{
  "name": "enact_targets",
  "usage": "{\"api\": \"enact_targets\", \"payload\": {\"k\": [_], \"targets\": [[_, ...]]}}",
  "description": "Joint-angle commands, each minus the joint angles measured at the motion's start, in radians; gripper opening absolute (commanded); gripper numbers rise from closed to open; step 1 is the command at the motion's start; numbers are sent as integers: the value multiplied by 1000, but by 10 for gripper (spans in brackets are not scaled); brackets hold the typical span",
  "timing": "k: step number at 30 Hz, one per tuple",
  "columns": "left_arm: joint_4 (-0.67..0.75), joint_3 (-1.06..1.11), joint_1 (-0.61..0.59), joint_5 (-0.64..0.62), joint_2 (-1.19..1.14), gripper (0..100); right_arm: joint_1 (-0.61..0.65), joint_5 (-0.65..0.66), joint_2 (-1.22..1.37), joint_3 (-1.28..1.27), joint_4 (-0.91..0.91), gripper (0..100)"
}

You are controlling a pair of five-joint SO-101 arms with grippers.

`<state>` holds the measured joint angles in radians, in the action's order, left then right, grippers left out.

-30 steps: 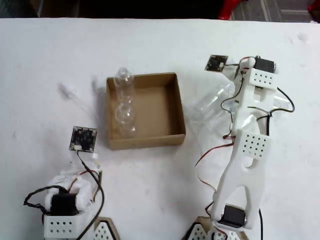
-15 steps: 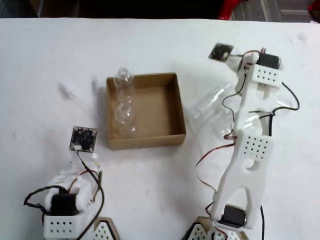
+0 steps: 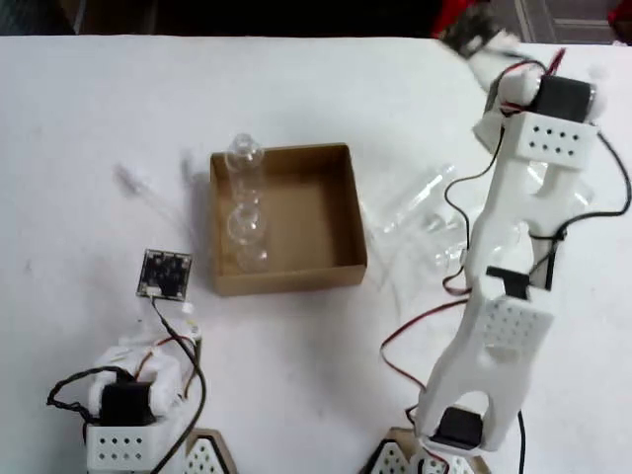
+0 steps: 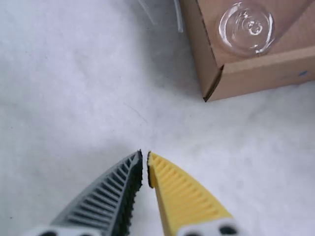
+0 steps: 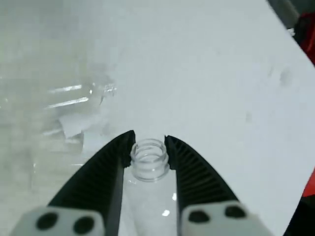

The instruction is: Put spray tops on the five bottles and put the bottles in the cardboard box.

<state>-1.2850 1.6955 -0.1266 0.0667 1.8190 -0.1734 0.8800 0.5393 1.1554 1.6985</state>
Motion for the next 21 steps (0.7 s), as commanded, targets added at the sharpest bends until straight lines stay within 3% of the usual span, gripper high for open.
{"api": "enact_targets", "payload": {"k": [1,7,16,21], "targets": [[-2,-3,-15,-14,10,23,12,-158,-176,6,27,16],[-2,-3,-15,-14,10,23,21,-267,-398,-163,28,16],[-2,-3,-13,-14,10,23,199,-542,-848,-634,15,20],[-2,-3,-13,-14,10,23,265,-577,-1012,-856,-102,20]]}}
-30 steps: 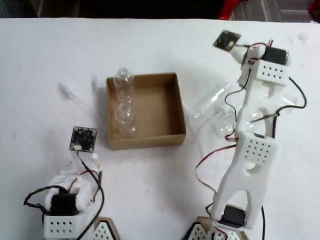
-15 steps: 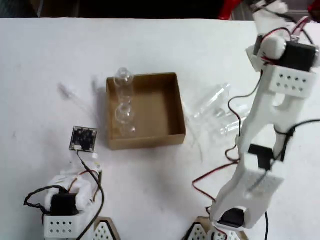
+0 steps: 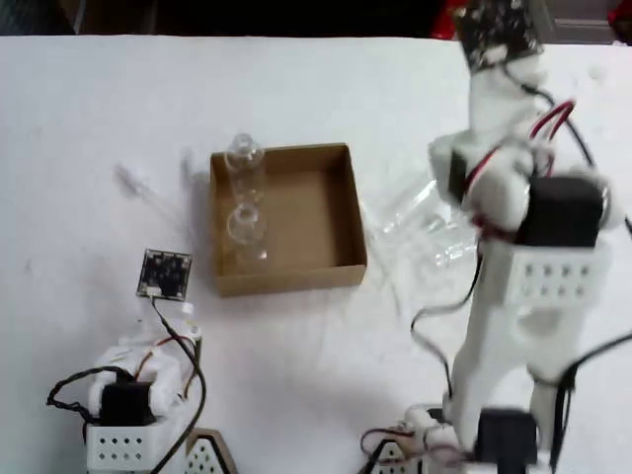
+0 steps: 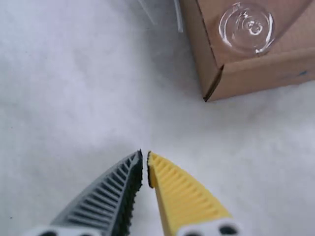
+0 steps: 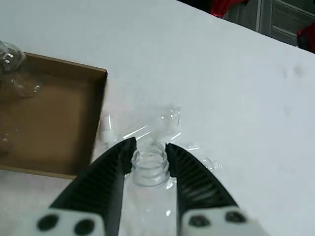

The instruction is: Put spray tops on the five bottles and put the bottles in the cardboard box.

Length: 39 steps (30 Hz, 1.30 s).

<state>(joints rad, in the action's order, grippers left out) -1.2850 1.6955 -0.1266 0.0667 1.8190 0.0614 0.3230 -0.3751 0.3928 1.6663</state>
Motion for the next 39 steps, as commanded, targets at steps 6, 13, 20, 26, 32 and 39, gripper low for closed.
{"api": "enact_targets", "payload": {"k": [6,13,20,26,32,39], "targets": [[-2,-3,-15,-14,10,23,71,-20,-251,-397,-295,17],[-2,-3,-18,-14,10,23,133,-20,-446,-776,-719,17],[-2,-3,-18,-14,10,23,246,-20,-644,-1174,-1239,16],[-2,-3,-18,-14,10,23,282,-25,-659,-1384,-1610,16],[-2,-3,-18,-14,10,23,277,-261,-464,-1401,-1808,16],[-2,-3,-18,-14,10,23,303,-371,-62,-1180,-1969,16]]}}
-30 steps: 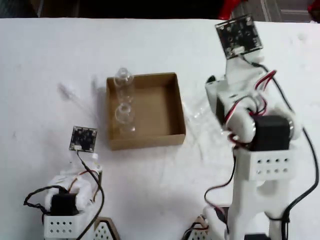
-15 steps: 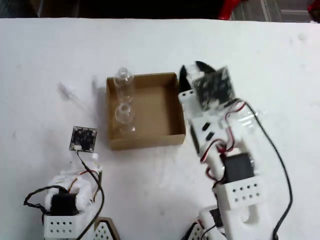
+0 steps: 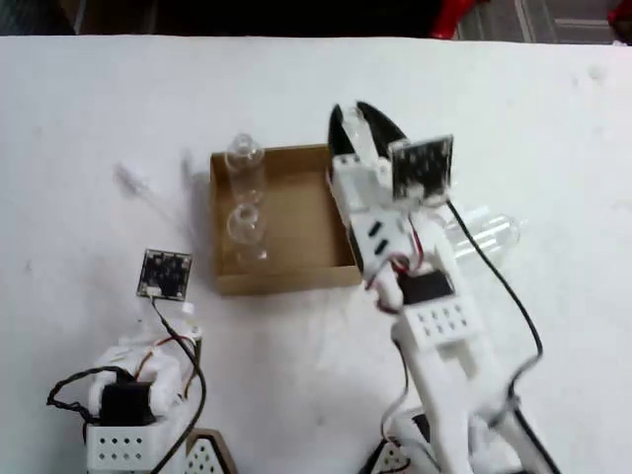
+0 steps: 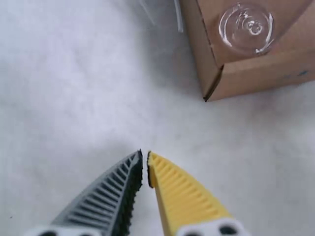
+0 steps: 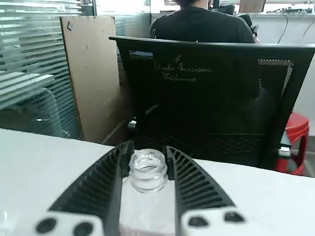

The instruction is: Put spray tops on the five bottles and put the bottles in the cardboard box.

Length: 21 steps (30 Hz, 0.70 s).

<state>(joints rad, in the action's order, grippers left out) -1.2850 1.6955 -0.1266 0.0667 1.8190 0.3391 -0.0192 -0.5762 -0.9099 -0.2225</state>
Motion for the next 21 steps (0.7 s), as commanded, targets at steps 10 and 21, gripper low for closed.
{"api": "enact_targets", "payload": {"k": [10,21], "targets": [[-2,-3,-19,-14,10,23,113,-25,452,144,-305,16],[-2,-3,-19,-14,10,23,147,-25,693,153,-549,16]]}}
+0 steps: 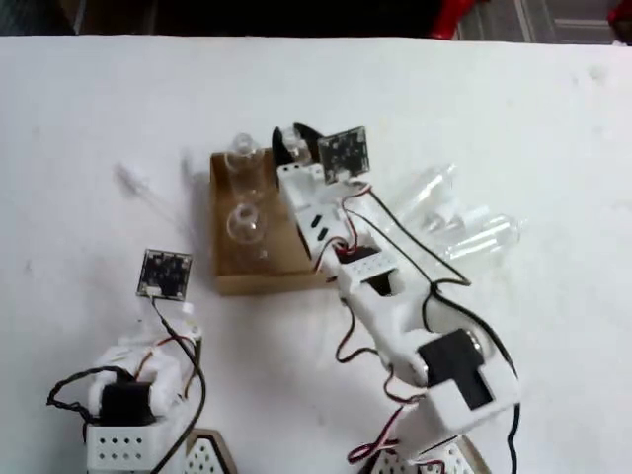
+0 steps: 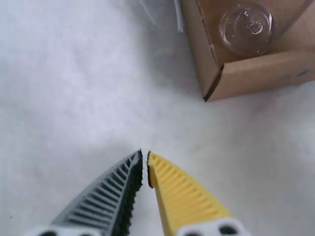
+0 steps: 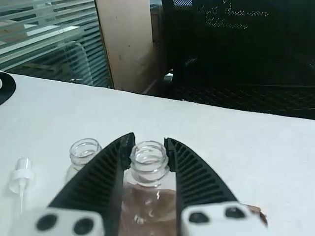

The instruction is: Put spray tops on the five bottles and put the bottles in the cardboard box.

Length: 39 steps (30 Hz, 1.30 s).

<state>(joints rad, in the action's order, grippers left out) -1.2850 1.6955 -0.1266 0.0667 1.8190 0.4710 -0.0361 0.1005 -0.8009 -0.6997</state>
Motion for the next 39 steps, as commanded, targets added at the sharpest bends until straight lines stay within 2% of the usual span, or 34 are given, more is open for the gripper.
{"api": "enact_targets", "payload": {"k": [1,10,20,29,34,39], "targets": [[-2,-3,-19,-14,10,23,22,-8,28,46,-85,16],[-2,-3,-19,-14,10,23,62,-8,97,95,-99,16],[-2,-3,-19,-14,10,23,35,-6,91,87,-99,16],[-2,-3,-19,-14,10,23,85,219,88,9,-113,16],[-2,-3,-19,-14,10,23,88,224,88,-55,-240,16],[-2,-3,-19,-14,10,23,82,222,88,-80,-242,16]]}}
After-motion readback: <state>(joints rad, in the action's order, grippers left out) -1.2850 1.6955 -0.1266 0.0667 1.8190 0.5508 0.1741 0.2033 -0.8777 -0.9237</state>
